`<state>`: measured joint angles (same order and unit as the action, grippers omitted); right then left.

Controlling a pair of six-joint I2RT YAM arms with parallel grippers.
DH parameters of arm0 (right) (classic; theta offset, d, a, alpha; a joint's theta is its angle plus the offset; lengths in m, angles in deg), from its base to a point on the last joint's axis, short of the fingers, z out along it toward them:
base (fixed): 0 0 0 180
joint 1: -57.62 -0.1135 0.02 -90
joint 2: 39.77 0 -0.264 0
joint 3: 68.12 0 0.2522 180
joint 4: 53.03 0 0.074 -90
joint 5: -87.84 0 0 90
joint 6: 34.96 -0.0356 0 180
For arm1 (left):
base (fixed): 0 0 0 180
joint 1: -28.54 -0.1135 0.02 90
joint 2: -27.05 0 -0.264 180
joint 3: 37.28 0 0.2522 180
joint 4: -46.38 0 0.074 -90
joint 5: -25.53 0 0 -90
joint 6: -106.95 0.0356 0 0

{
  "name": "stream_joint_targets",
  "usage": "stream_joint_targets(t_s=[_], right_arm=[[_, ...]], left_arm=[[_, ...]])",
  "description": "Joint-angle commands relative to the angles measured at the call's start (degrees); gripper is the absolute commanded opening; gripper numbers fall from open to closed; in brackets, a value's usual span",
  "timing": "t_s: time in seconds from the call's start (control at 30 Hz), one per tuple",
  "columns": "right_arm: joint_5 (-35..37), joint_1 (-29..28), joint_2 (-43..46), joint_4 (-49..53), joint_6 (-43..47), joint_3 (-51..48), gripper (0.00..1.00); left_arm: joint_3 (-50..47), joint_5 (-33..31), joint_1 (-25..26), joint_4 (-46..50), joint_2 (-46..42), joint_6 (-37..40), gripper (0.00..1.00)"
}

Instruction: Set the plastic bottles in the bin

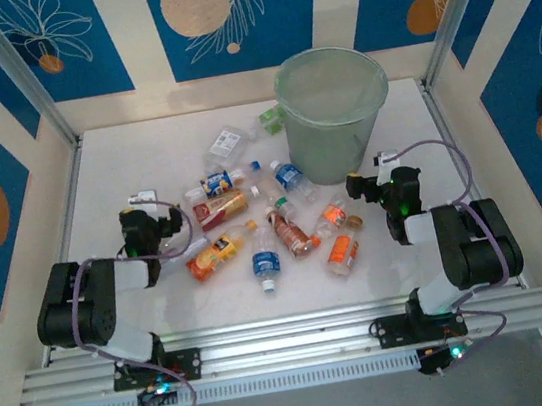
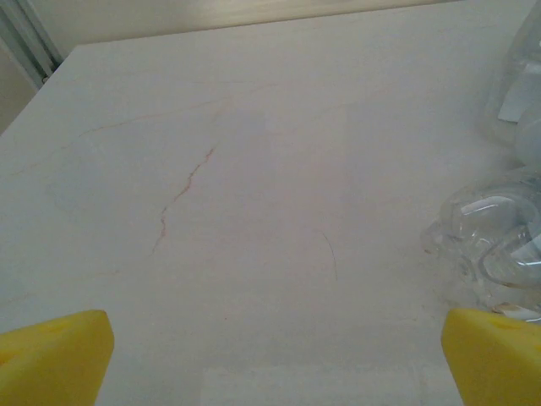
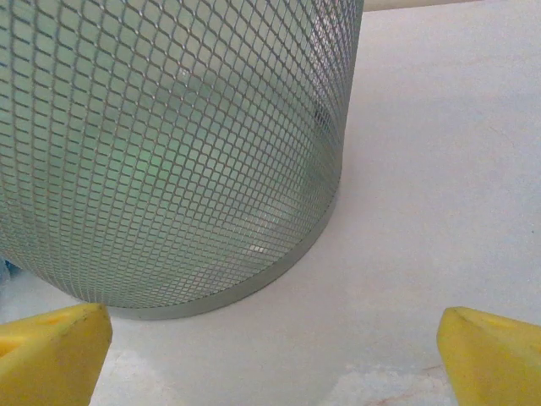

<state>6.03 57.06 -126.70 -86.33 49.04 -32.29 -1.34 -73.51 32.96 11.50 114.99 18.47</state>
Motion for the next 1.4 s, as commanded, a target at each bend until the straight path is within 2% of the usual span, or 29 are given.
stream_joint_targets(t_s=[0.0, 0.87, 0.97, 1.17, 1.37], right_arm=[[0.8, -0.1, -0.3, -0.5, -0.6, 1.1, 0.99], [0.7, -0.1, -0.2, -0.7, -0.6, 1.0, 0.99], [1.7, 0.0, 0.8, 1.8, -1.2, 1.8, 0.99], [5.8, -0.1, 7.4, 15.9, -2.9, 6.6, 0.99], [13.9, 0.0, 15.9, 43.1, -13.3, 15.9, 0.99]], left_arm=[[0.1, 1.1, 0.4, -0.6, 0.0, 0.2, 1.00], [0.1, 1.5, 0.4, -0.5, -0.1, 0.3, 1.00], [1.0, 0.9, 0.3, 2.5, -1.6, 0.0, 1.00], [1.5, -0.5, 0.3, 9.9, -9.8, -0.3, 1.00], [3.1, 0.9, 0.4, 19.3, -19.1, -2.4, 1.00]])
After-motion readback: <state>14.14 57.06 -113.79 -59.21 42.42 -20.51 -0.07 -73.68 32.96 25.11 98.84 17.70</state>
